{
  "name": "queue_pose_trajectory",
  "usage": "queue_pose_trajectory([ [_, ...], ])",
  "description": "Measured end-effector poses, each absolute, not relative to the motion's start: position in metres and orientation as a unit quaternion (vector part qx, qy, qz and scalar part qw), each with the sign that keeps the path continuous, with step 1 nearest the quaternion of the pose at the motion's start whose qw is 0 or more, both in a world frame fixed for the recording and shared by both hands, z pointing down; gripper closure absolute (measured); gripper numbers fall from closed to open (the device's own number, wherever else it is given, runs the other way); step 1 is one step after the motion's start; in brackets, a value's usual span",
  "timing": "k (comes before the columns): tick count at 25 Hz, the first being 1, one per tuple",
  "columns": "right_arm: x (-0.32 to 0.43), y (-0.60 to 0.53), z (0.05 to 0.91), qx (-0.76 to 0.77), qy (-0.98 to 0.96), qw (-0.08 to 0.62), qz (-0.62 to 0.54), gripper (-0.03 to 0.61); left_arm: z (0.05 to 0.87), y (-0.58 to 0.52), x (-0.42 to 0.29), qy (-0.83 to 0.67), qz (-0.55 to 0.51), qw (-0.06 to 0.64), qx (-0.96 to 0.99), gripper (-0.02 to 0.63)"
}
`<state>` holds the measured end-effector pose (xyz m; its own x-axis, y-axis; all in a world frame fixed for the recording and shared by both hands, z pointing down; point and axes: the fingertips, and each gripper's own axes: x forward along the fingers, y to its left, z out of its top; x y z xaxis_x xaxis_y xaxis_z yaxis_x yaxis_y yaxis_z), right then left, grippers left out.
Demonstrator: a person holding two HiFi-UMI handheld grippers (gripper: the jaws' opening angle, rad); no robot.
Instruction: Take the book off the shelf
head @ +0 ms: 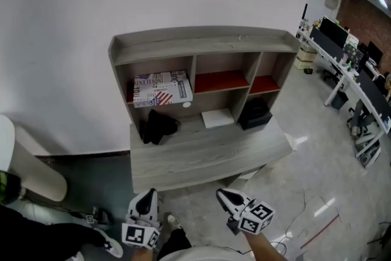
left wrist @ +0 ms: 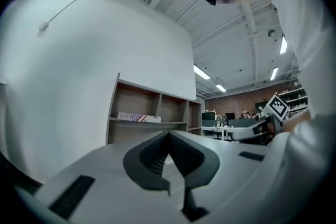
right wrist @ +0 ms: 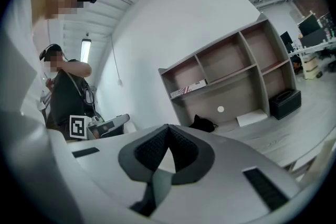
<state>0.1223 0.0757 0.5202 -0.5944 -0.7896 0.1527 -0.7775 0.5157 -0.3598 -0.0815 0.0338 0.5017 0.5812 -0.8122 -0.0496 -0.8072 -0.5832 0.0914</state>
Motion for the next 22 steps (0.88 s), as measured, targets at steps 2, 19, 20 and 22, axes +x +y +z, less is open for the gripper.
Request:
queue_pose_trajectory([
  [2,0.113,0.04,0.512,-0.452,0.87,0.018,-0.197,0.557,0.49,-0.007,-0.086,-0.447,-0.053,0.021,0.893,0.597],
  [19,0.093,-0.116,0.51,-0.482,0.818,0.107,-0.296,0.557,0.523,-0.143,-0.085,-0.384,-0.034,0.062,0.921,0.597],
  [20,0.09,-0.122,0.511,-0.474,0.821,0.109,-0.3,0.557,0.52,-0.146,-0.087,-0.388,-0.033,0.06,0.919,0.597],
  [22,0.084,-0.137,0.506,-0.454,0.832,0.115,-0.299,0.557,0.518,-0.152,-0.092,-0.4,-0.029,0.056,0.914,0.597],
])
